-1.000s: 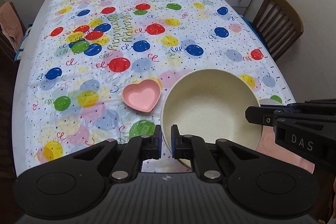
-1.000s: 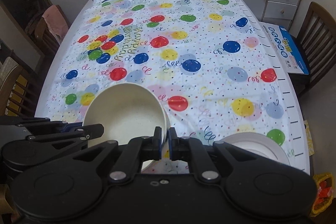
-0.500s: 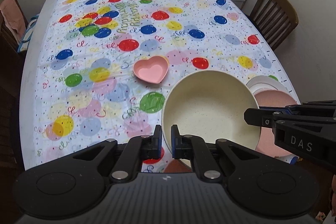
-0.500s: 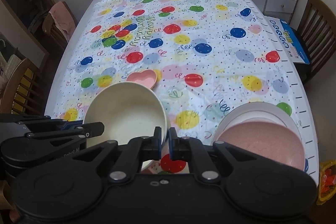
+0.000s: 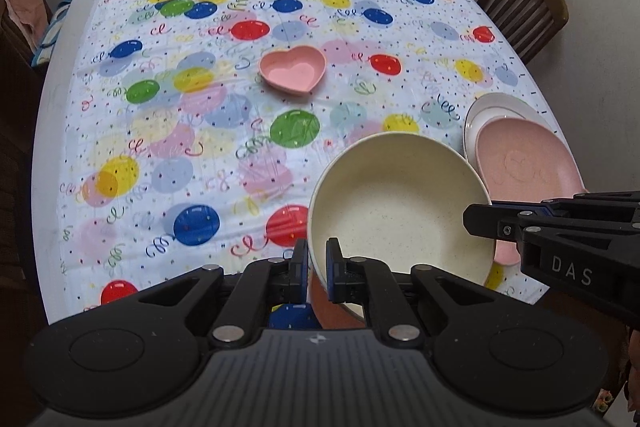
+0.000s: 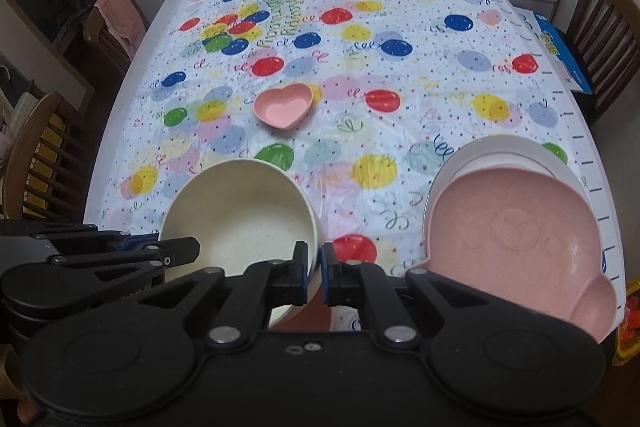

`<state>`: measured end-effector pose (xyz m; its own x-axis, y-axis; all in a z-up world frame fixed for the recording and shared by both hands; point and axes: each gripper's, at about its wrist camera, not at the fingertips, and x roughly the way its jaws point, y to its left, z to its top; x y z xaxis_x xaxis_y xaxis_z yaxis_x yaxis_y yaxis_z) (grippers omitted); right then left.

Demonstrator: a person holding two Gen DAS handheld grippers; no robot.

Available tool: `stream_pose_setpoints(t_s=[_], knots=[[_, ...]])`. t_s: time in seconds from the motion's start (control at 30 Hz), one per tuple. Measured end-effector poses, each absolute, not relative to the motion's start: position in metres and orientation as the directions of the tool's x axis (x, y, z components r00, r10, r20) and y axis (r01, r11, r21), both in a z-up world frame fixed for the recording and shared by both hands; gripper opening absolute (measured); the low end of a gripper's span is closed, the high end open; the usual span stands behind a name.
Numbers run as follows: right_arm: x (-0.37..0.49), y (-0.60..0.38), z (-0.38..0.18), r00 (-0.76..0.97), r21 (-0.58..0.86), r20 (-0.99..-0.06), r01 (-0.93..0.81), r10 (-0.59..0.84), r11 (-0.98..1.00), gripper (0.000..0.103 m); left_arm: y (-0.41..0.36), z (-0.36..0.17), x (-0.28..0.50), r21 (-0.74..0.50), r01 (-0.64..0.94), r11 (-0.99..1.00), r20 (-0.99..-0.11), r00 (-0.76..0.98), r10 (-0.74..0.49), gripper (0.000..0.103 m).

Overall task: Organize plates and bowls
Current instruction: 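Carry the cream bowl with both grippers toward the pink bear plate stack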

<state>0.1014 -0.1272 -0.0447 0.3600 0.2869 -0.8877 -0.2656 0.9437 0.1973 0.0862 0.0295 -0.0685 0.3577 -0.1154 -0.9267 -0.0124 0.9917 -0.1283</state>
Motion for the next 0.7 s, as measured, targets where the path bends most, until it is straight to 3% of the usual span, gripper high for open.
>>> stream_pose_setpoints(t_s=[0.7], knots=[[0.082, -0.132, -0.075, 0.303, 0.21, -0.912, -0.233, 0.277, 0.949, 0.005, 0.024, -0.096, 0.069, -0.13, 0.001, 0.992, -0.945, 0.303, -0.124, 0.008]])
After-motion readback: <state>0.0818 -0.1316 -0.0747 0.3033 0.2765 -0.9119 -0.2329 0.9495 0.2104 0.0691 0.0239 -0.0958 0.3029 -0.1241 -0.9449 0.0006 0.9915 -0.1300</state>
